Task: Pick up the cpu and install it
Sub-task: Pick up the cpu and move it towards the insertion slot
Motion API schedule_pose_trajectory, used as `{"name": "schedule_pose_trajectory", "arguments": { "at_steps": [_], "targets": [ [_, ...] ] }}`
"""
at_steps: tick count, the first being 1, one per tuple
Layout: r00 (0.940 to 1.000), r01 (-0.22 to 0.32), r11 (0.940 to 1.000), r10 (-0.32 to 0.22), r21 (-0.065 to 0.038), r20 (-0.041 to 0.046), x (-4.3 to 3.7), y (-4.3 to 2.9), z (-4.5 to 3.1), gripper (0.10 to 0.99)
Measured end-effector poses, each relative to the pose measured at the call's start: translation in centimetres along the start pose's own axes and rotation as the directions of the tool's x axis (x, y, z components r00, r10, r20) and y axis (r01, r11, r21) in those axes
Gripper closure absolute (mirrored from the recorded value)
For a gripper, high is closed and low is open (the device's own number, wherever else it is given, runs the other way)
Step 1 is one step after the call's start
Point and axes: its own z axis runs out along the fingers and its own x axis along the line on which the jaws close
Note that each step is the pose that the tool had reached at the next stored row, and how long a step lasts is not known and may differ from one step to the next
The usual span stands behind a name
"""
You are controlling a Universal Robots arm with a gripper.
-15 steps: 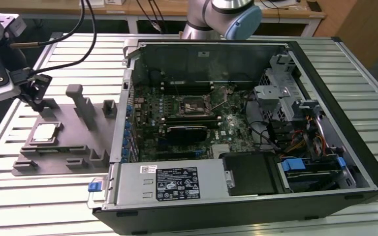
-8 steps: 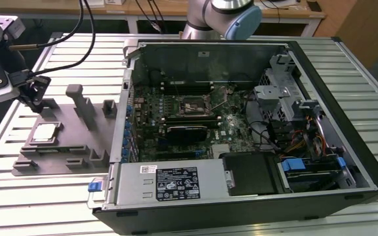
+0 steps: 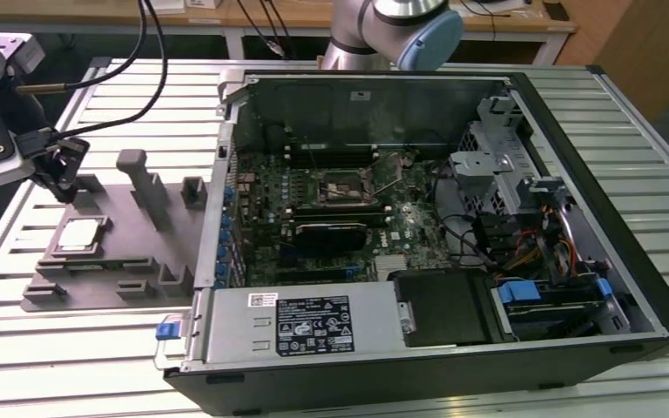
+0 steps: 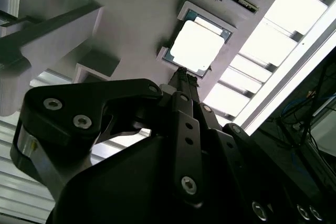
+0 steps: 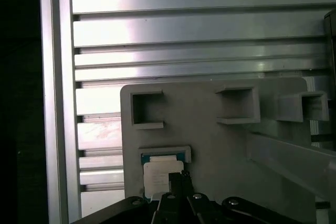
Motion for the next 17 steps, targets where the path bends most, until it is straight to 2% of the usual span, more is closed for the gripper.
{"name": "schedule_pose_trajectory", "arguments": {
  "at_steps": [8,17],
  "targets": [
    [1.0000,0.000,1.0000,0.000,0.000,-0.0002,0.17,-0.12,0.82,0.976],
    [1.0000,0.000,1.0000,0.000,0.000,0.0000,0.31,-0.61,1.72,0.976]
  ]
}}
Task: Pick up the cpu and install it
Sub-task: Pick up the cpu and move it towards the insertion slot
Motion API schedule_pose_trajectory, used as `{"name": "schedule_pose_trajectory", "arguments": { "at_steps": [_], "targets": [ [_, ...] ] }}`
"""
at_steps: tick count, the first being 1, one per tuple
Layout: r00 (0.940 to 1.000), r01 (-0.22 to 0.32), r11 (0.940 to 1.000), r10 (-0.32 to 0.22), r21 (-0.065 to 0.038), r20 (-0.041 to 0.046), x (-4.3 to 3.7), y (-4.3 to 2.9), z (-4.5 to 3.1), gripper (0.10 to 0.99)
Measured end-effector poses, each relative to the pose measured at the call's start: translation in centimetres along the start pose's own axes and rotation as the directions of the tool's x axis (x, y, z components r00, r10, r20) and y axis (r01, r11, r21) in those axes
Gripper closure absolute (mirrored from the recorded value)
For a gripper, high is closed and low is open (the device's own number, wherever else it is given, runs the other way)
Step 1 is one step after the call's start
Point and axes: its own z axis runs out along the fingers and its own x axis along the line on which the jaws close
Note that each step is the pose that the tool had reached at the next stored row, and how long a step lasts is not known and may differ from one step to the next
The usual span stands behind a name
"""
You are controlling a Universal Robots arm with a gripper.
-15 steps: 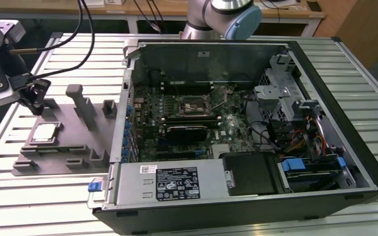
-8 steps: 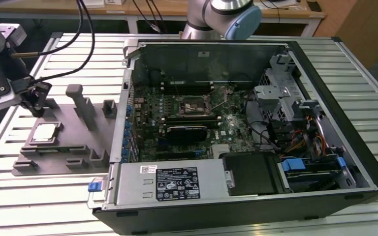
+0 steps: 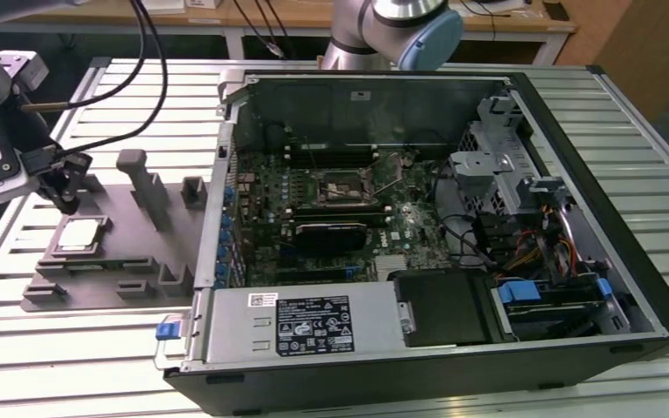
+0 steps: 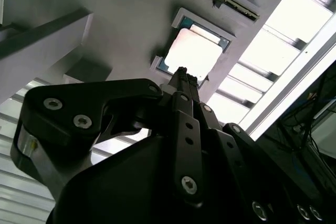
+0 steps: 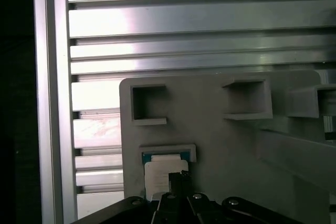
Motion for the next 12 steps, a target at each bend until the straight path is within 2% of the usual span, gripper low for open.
{"name": "schedule_pose_trajectory", "arguments": {
  "at_steps": [12],
  "targets": [
    [1.0000,0.000,1.0000,0.000,0.000,0.0000,0.29,-0.70,1.42,0.976]
  ]
}}
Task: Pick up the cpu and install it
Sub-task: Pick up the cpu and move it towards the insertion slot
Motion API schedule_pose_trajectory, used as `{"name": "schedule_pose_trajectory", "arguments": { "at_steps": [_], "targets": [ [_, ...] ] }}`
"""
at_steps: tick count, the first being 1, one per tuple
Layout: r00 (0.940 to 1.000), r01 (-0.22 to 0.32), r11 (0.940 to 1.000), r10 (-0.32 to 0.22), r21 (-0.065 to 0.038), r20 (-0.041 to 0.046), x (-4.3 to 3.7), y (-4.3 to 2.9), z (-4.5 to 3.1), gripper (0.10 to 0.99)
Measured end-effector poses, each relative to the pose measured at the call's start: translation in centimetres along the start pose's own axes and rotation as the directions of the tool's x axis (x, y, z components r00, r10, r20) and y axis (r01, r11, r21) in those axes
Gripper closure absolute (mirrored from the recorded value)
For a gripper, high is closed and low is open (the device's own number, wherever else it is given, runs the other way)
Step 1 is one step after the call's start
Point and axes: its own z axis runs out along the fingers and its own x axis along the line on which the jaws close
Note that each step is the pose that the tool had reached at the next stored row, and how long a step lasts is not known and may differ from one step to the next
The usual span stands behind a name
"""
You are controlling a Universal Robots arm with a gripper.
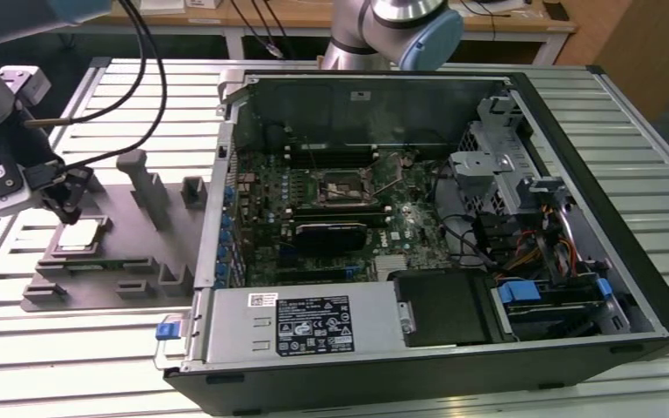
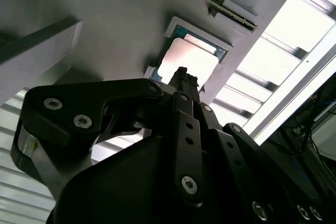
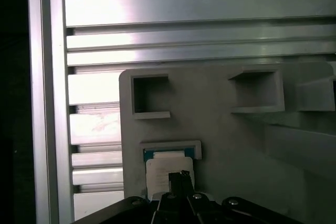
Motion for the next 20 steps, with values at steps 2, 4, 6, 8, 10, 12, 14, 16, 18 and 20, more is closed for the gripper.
{"name": "schedule_pose_trajectory", "arguments": {
  "at_steps": [2,4,6,8,10,12,14,16,18,20],
  "targets": [
    [1.0000,0.000,1.0000,0.000,0.000,0.0001,0.04,-0.09,0.30,0.976],
    [1.0000,0.000,1.0000,0.000,0.000,-0.0001,0.06,-0.16,0.60,0.976],
    [1.0000,0.000,1.0000,0.000,0.000,0.0000,0.08,-0.20,0.93,0.976],
    [1.0000,0.000,1.0000,0.000,0.000,0.0000,0.09,-0.22,1.28,0.976],
    [1.0000,0.001,1.0000,-0.001,0.000,0.0000,0.11,-0.24,1.62,0.976],
    [1.0000,0.001,1.0000,-0.001,0.000,-0.0001,0.17,-0.27,1.87,0.976],
    [1.0000,0.001,1.0000,-0.001,0.000,0.0000,0.26,-0.28,2.06,0.976],
    [1.0000,0.001,1.0000,-0.001,0.000,0.0001,0.32,-0.30,2.21,0.976],
    [1.0000,0.001,1.0000,-0.001,0.000,-0.0002,0.38,-0.31,2.37,0.976],
    [1.0000,0.001,1.0000,-0.001,0.000,0.0000,0.45,-0.33,2.51,0.976]
  ]
}}
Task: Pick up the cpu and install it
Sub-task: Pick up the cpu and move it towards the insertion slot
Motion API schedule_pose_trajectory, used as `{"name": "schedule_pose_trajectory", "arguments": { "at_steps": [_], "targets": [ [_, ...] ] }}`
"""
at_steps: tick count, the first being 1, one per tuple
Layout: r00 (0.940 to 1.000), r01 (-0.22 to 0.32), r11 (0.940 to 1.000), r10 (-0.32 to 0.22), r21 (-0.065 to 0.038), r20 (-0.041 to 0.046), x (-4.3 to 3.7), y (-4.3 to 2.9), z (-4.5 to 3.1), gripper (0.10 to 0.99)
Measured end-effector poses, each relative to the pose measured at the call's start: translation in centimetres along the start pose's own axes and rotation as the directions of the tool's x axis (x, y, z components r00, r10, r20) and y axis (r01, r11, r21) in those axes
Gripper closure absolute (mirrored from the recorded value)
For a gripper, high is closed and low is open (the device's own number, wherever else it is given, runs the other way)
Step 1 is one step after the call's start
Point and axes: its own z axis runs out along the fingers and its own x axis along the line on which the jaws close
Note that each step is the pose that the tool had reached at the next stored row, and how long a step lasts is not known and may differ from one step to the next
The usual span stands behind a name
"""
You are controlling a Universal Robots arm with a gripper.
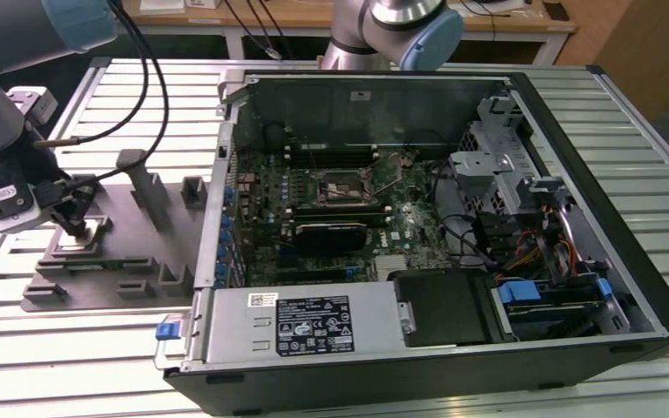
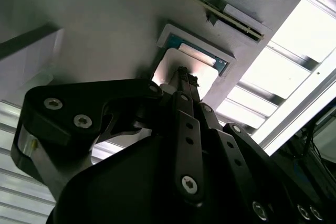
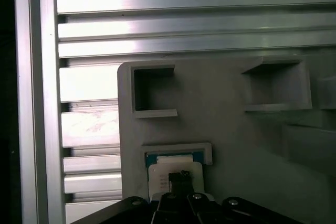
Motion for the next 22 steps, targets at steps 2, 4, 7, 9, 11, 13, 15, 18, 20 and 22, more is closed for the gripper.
{"name": "schedule_pose_trajectory", "arguments": {
  "at_steps": [2,4,7,9,11,13,15,18,20,22],
  "targets": [
    [1.0000,0.000,1.0000,0.000,0.000,-0.0001,0.03,0.00,0.01,0.976],
    [1.0000,0.000,1.0000,0.000,0.000,-0.0001,0.04,0.00,0.01,0.976],
    [1.0000,0.000,1.0000,0.000,0.000,0.0000,0.05,0.00,0.01,0.976],
    [1.0000,0.000,1.0000,0.000,0.000,0.0000,0.05,0.00,0.01,0.965],
    [1.0000,0.000,1.0000,0.000,0.000,0.0000,0.06,-0.01,0.01,0.906],
    [1.0000,0.000,1.0000,0.000,0.000,0.0000,0.06,-0.01,0.01,0.847],
    [1.0000,0.000,1.0000,0.000,0.000,0.0000,0.07,-0.01,0.01,0.729],
    [1.0000,0.000,1.0000,0.000,0.000,0.0000,0.08,-0.01,0.01,0.612],
    [1.0000,0.000,1.0000,0.000,0.000,0.0000,0.08,-0.01,0.01,0.553],
    [1.0000,0.000,1.0000,0.000,0.000,0.0000,0.09,-0.01,0.01,0.498]
  ]
}}
